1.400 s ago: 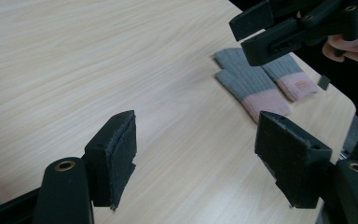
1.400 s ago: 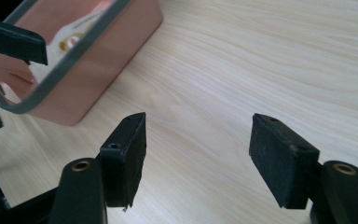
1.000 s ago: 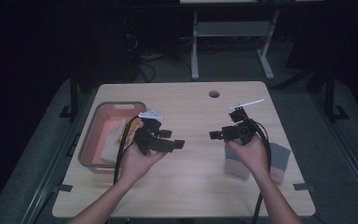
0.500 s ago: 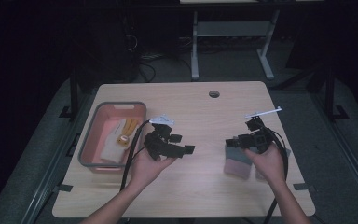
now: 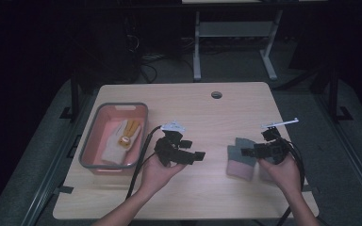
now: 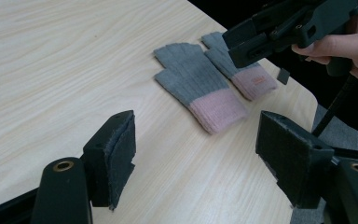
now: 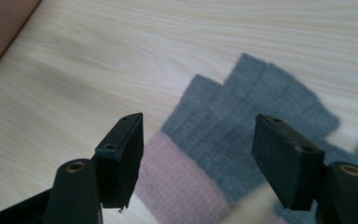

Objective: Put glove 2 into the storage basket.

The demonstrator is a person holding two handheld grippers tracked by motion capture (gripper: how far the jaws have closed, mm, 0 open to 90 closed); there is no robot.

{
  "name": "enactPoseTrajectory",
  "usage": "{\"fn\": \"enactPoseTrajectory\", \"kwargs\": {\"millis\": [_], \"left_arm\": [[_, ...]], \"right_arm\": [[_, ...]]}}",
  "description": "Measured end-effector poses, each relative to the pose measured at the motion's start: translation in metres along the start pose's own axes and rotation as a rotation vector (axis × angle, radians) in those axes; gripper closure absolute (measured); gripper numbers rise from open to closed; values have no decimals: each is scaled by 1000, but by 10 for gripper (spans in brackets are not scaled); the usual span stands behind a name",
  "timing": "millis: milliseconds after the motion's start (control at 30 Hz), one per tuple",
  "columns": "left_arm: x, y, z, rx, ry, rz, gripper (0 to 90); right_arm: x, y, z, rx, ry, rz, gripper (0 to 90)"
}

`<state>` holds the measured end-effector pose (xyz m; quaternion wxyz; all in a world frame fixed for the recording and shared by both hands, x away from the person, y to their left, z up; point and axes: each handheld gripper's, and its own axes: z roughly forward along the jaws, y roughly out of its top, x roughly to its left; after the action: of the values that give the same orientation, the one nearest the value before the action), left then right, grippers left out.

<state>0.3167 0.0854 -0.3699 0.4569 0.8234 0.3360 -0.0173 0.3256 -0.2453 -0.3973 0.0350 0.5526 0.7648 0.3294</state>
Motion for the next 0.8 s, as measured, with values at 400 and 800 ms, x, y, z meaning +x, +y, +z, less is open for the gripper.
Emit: {"fn": "enactPoseTrajectory", "kwargs": {"millis": [400,800], "left_arm": [[-3,-3,6,2,-8,15,285],[1,-12,9,6,-14,1,285]], "right_arm": [[-23,-20,-7,-2,-67,29,359],[-43,-41,-4,36,-158,29,366]]}}
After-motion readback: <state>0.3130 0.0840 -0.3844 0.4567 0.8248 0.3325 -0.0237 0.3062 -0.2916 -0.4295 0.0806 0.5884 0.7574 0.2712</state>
